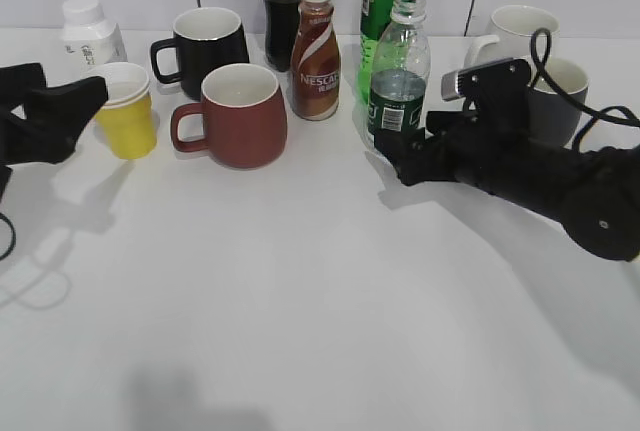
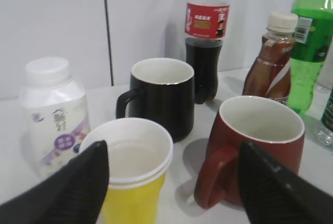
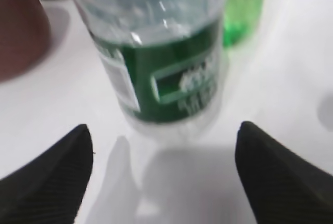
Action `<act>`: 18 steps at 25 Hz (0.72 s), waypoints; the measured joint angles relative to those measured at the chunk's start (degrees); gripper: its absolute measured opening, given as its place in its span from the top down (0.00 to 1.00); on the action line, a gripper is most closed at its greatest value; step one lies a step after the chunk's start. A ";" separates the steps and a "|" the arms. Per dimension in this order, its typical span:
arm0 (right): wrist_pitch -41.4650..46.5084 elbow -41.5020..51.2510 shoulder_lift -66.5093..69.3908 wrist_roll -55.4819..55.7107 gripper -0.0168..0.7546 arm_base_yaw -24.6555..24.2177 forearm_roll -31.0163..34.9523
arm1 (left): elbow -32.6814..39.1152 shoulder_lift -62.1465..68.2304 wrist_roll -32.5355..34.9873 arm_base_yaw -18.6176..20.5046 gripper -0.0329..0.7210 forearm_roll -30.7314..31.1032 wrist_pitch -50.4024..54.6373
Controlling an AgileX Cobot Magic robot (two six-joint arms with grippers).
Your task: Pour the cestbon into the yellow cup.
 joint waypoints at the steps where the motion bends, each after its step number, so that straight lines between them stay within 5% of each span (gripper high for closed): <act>1: 0.11 0.83 -0.58 0.00 0.14 0.00 0.14 | 0.00 -1.59 -0.96 0.00 0.18 0.00 2.07; 8: 11.09 2.45 -5.73 4.61 0.15 0.00 -2.56 | -1.93 -11.42 -6.77 -0.05 0.20 0.04 18.58; 18: 25.62 2.45 -15.07 31.04 0.20 0.00 -26.47 | -10.43 -22.60 -9.34 -4.22 0.20 -2.07 50.08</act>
